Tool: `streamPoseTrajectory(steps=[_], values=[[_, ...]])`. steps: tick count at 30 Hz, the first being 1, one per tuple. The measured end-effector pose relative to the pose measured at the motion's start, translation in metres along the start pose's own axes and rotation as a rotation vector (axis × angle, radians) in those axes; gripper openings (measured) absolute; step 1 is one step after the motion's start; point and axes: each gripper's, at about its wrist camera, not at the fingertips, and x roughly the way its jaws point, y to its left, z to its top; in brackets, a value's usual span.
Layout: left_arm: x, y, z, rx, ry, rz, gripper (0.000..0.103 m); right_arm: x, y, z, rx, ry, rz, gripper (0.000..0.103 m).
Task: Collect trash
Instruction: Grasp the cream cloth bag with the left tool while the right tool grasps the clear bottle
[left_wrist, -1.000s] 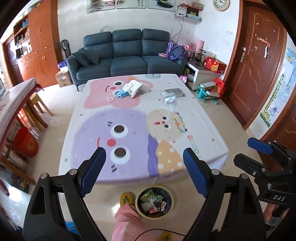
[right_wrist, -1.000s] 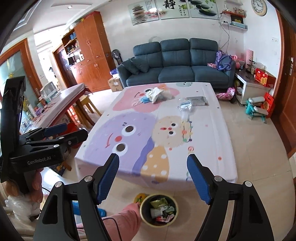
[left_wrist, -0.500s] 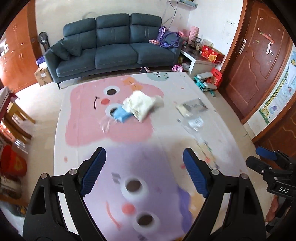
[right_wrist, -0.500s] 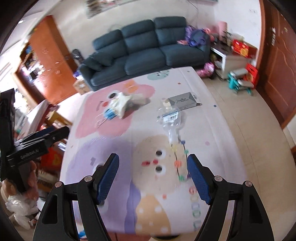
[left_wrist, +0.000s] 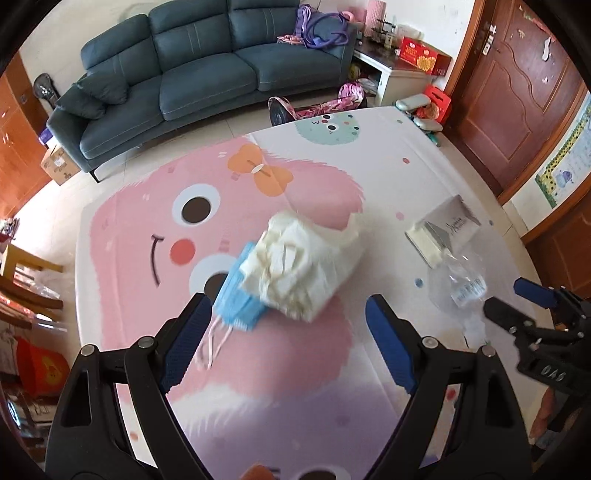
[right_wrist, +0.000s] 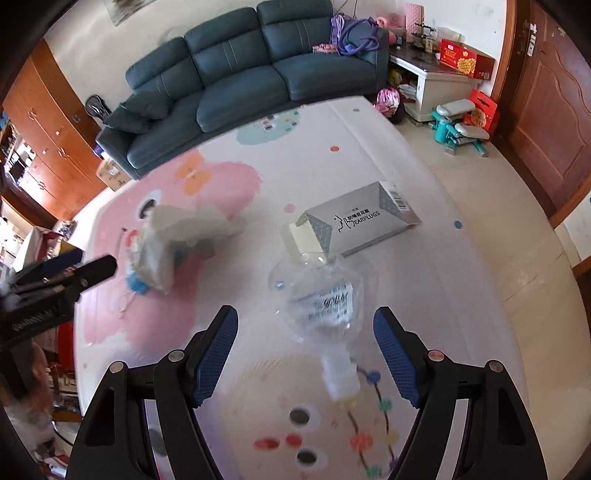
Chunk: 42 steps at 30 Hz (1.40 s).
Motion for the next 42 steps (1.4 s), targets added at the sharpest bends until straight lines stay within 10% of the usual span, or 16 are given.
streamPoseTrajectory(steps=[10, 14, 18, 25, 42], values=[[0.063, -0.018, 0.025, 0.062, 0.045, 0.022, 0.088, 0.067, -0.013, -0.002, 0.018, 0.062, 0.053, 0.076], [0.079, -0.028, 0.026, 0.088, 0.069, 0.042, 0.088, 0.077, -0.012, -0.006, 0.017, 0.069, 0.078, 0.038], [0.089, -0.029, 0.023, 0.060, 0.089, 0.040, 0.056, 0.071, -0.001, -0.012, -0.023, 0.041, 0.044, 0.033], [0.071, -0.032, 0.014, 0.068, 0.032, 0.044, 0.040, 0.053, 0.014, -0.032, -0.066, 0.017, 0.053, 0.030], [-0.037, -0.035, -0.031, -0.014, -0.059, -0.007, 0.039, -0.039, 0.013, -0.074, -0.050, -0.057, 0.113, 0.029]])
